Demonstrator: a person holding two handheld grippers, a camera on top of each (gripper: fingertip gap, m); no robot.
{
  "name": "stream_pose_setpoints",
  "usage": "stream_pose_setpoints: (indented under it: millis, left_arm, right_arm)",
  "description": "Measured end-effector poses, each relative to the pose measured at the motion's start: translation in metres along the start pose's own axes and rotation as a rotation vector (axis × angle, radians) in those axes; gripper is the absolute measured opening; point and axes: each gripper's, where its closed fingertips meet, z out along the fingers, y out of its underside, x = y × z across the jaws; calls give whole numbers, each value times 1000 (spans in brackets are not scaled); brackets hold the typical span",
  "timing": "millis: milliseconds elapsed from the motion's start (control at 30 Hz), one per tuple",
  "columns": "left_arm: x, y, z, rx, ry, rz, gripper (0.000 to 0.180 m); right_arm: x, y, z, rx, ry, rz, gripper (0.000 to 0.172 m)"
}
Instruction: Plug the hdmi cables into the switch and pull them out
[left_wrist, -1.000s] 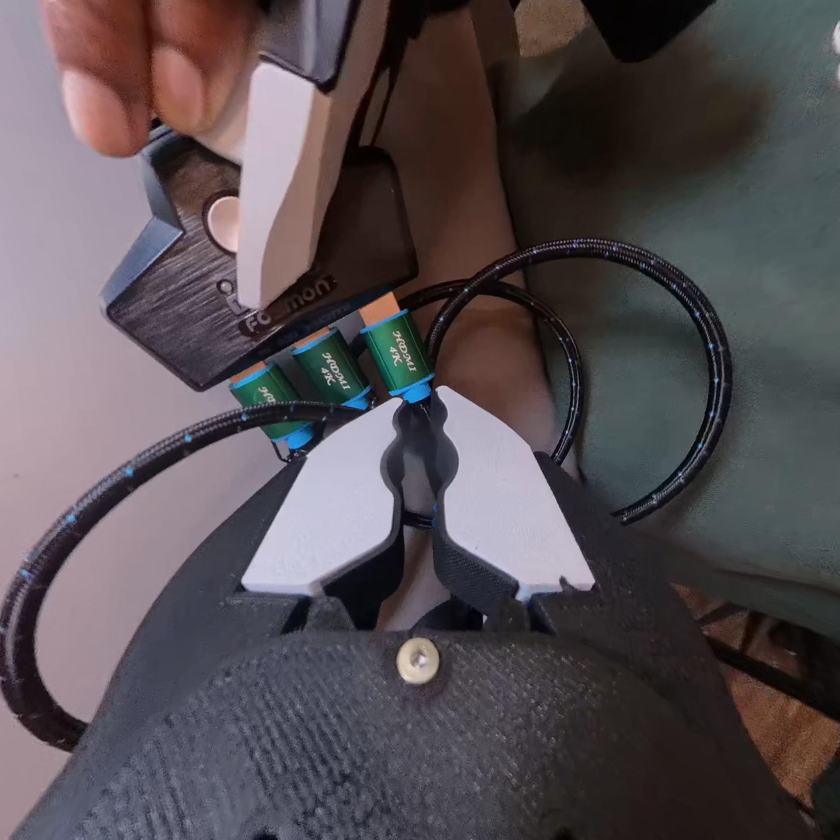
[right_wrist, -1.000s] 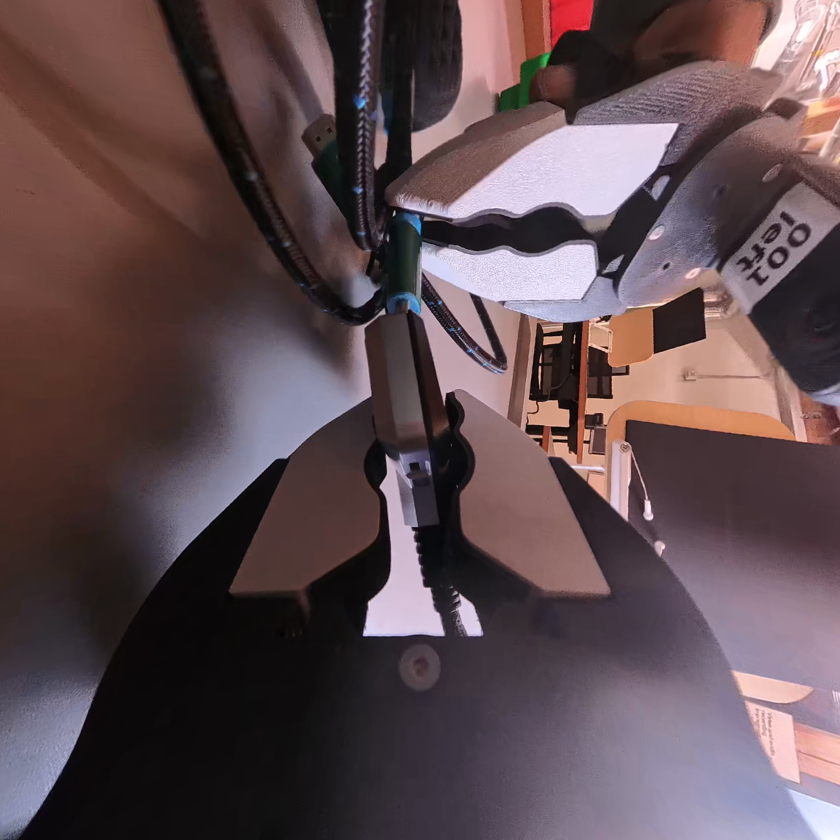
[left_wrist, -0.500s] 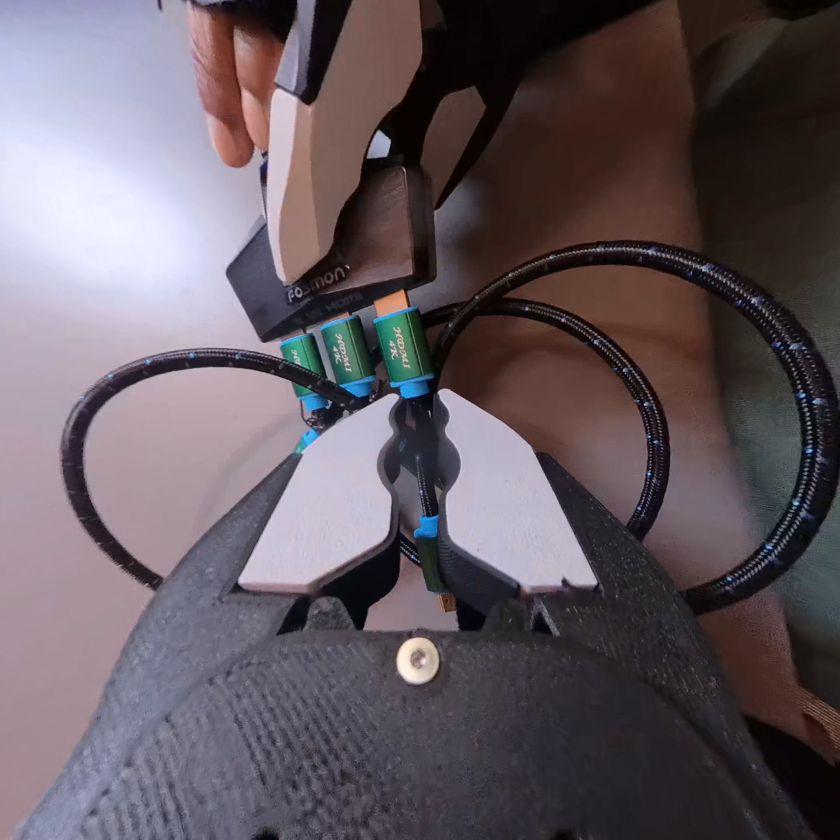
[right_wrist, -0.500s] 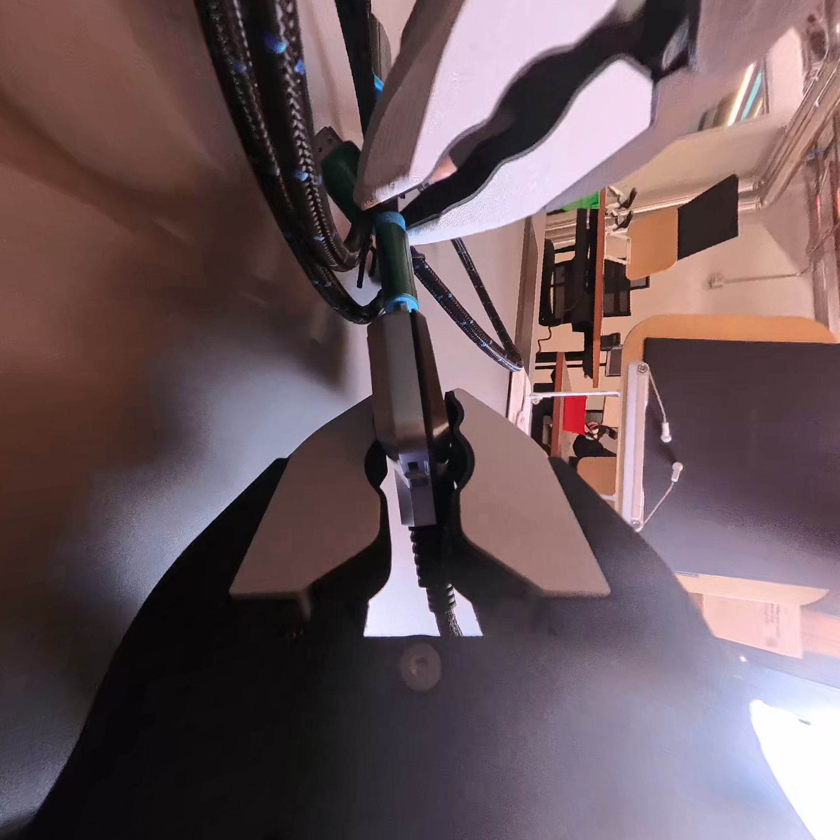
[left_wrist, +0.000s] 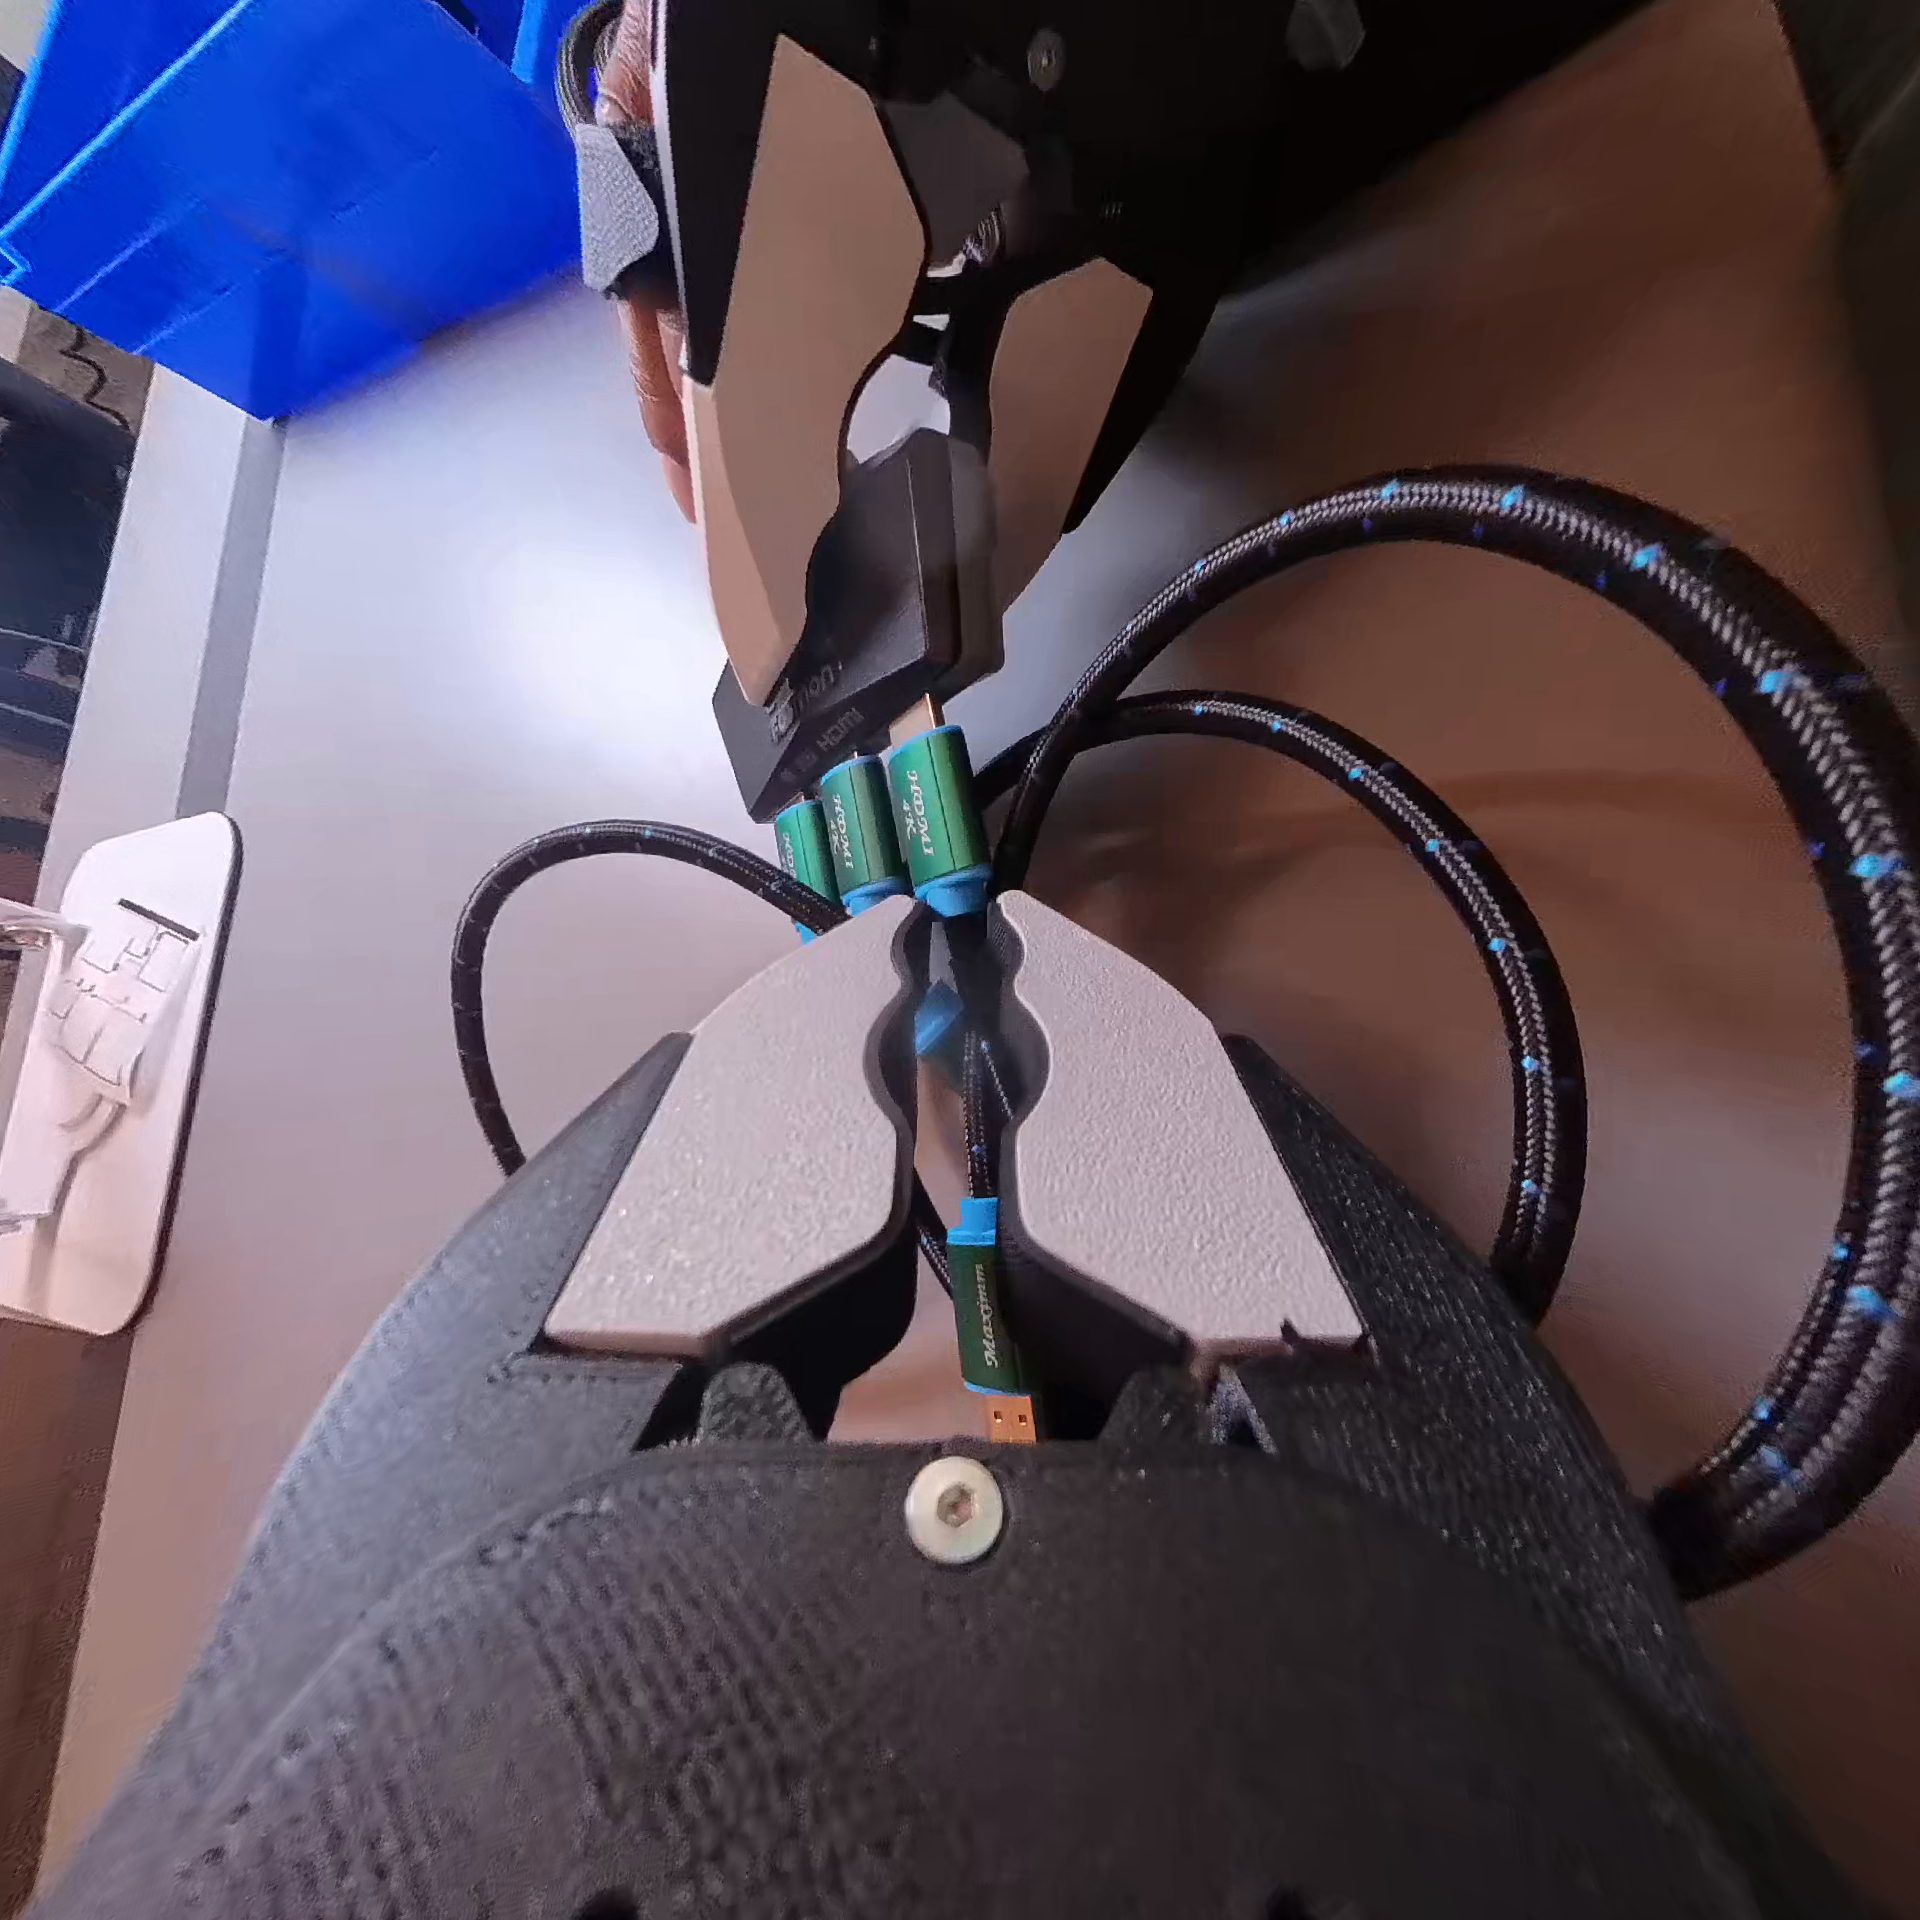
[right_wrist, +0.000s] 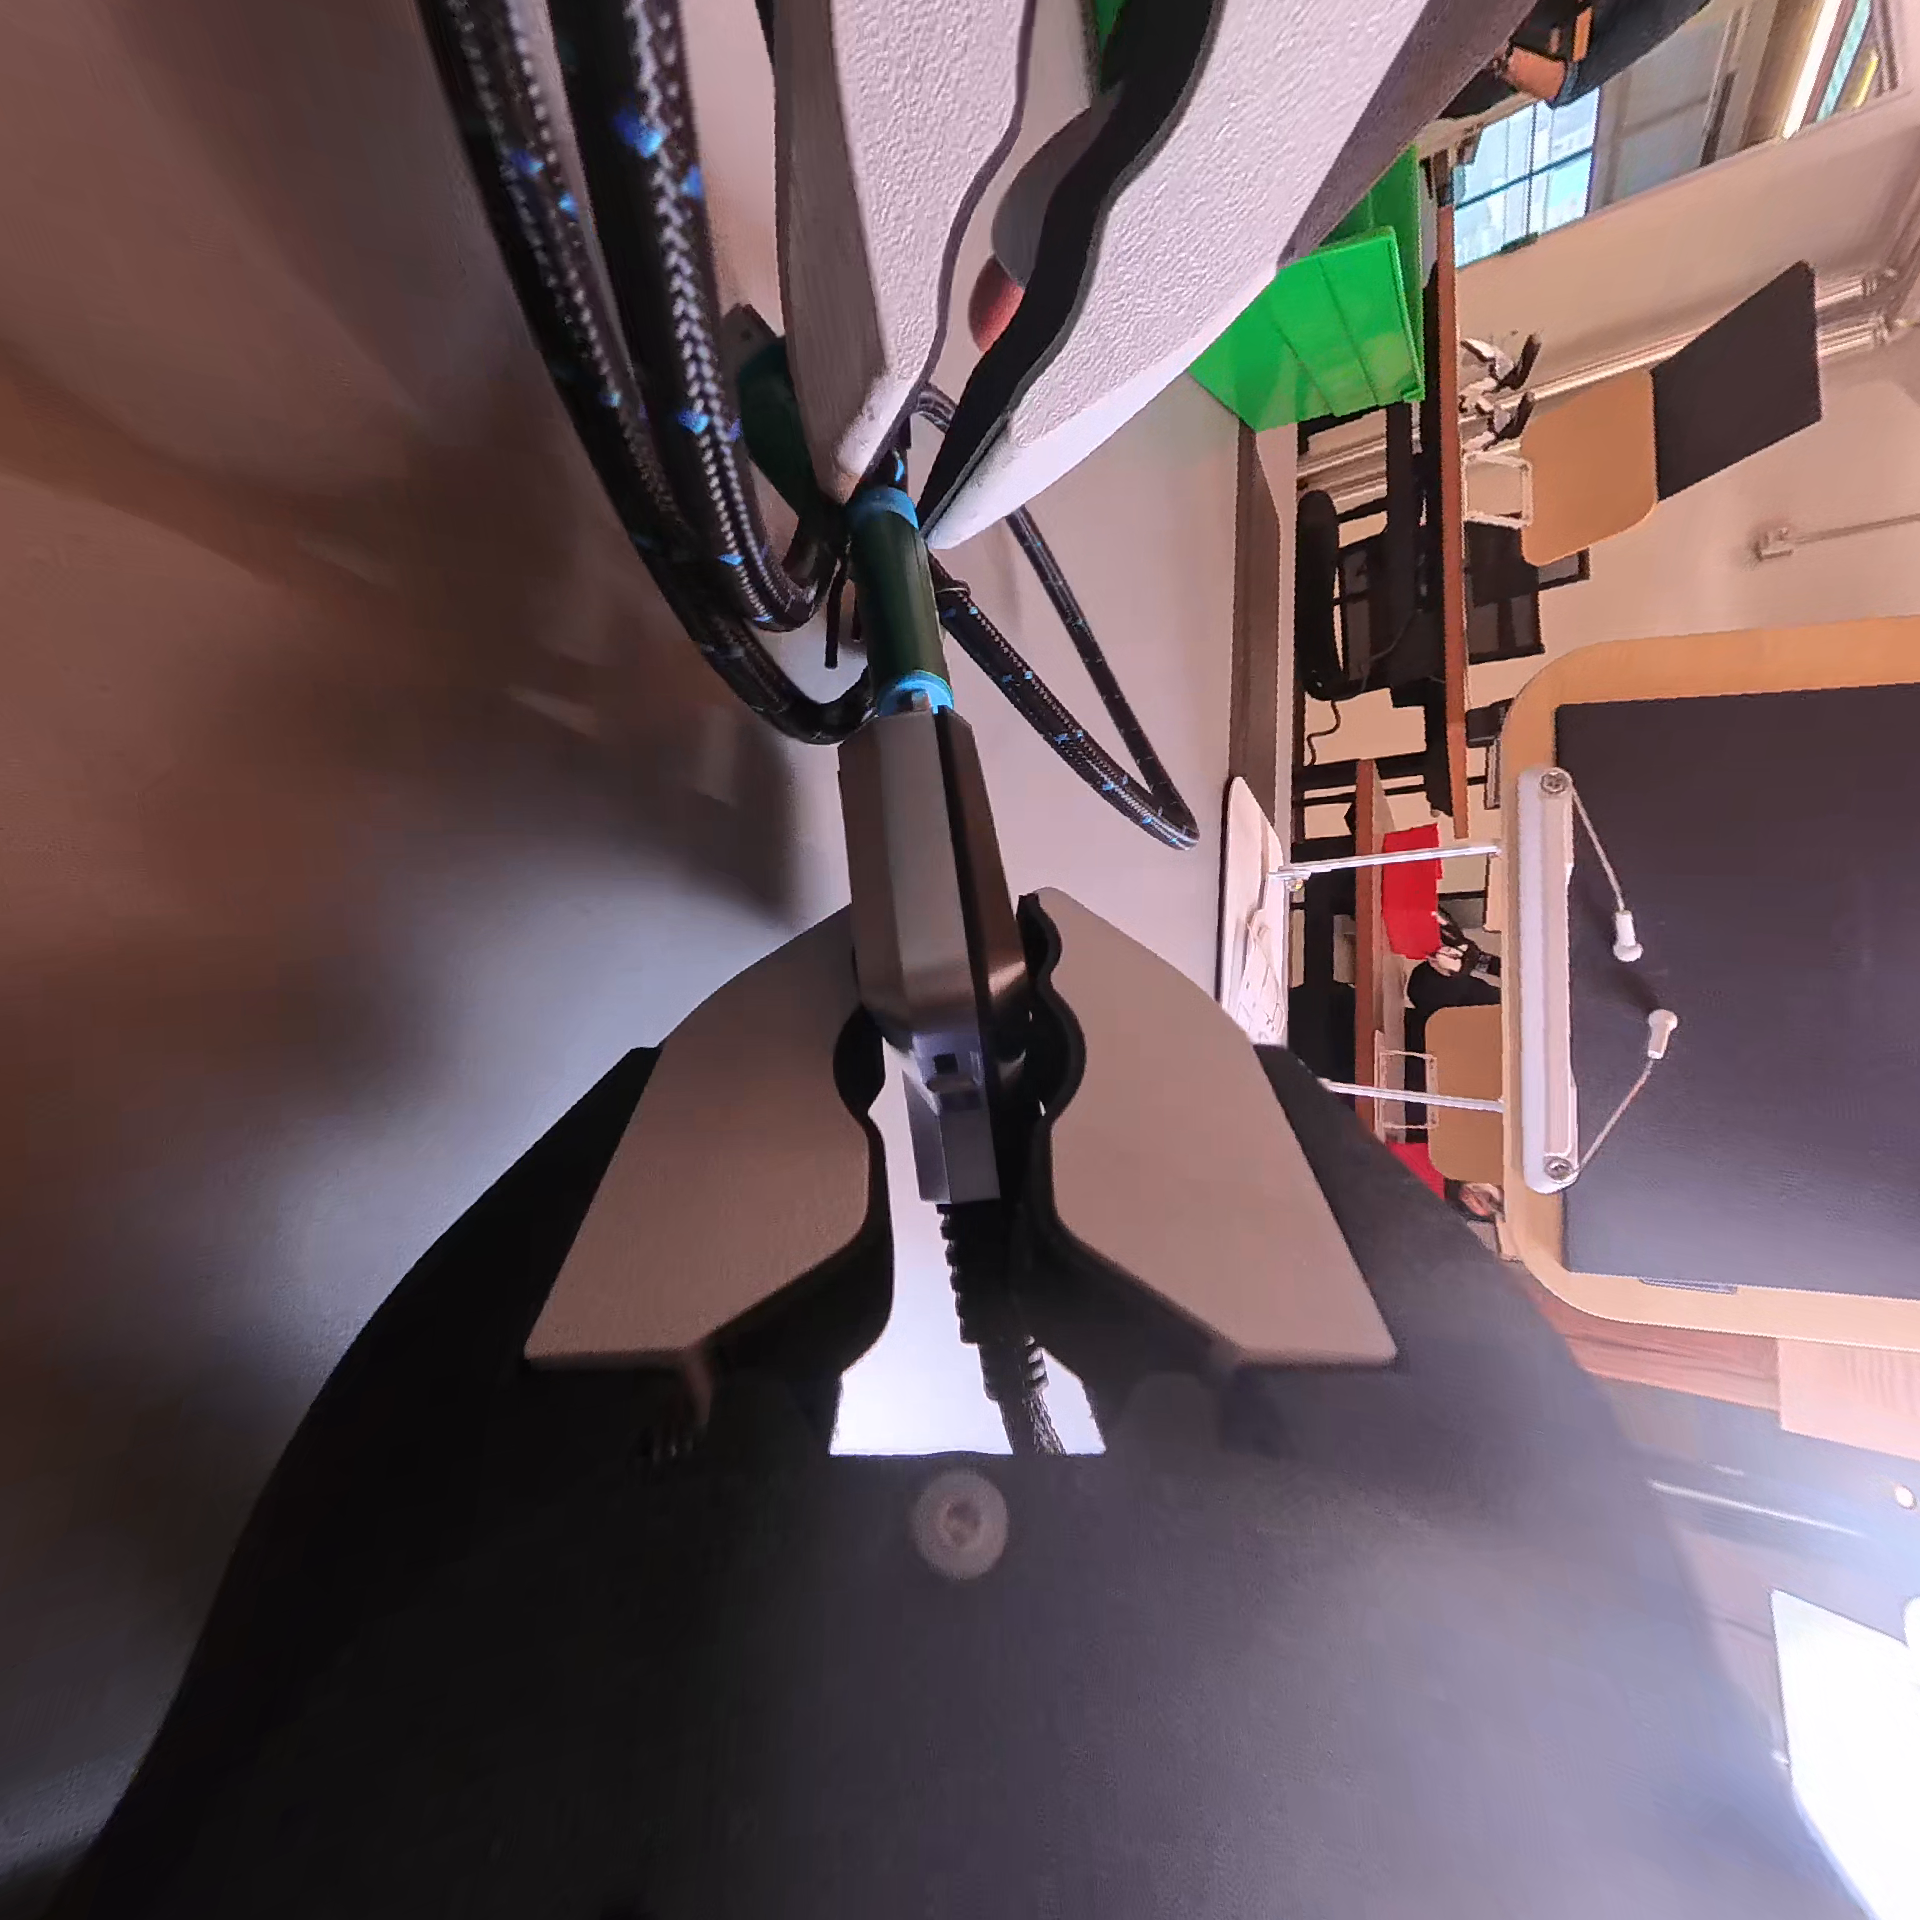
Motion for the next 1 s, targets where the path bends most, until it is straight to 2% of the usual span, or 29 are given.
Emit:
stream_pose_setpoints:
  millis: [233, 400, 567, 700, 767, 900, 1000]
  left_arm:
    - [-7, 1, 1, -24, -97, 95, 9]
    - [-6, -4, -5, 31, -56, 144, 8]
    - [-1, -3, -3, 33, -63, 303, 8]
    - [0, -9, -7, 106, -47, 347, 7]
    - [0, -8, -5, 96, -45, 367, 7]
    - [8, -9, -6, 134, 39, 369, 8]
    - [11, -5, -2, 82, 82, 397, 8]
  right_arm:
    - [2, 2, -1, -29, -22, 72, 23]
    - [4, -3, -3, -3, -18, 82, 22]
    - [1, -6, -4, 9, -13, 31, 22]
    - [3, -9, -8, 31, -7, 35, 22]
    - [2, -8, -7, 20, -5, 15, 22]
    - [-5, -12, -10, 50, -35, -34, 22]
    - [-10, -9, -8, 30, -51, -91, 22]
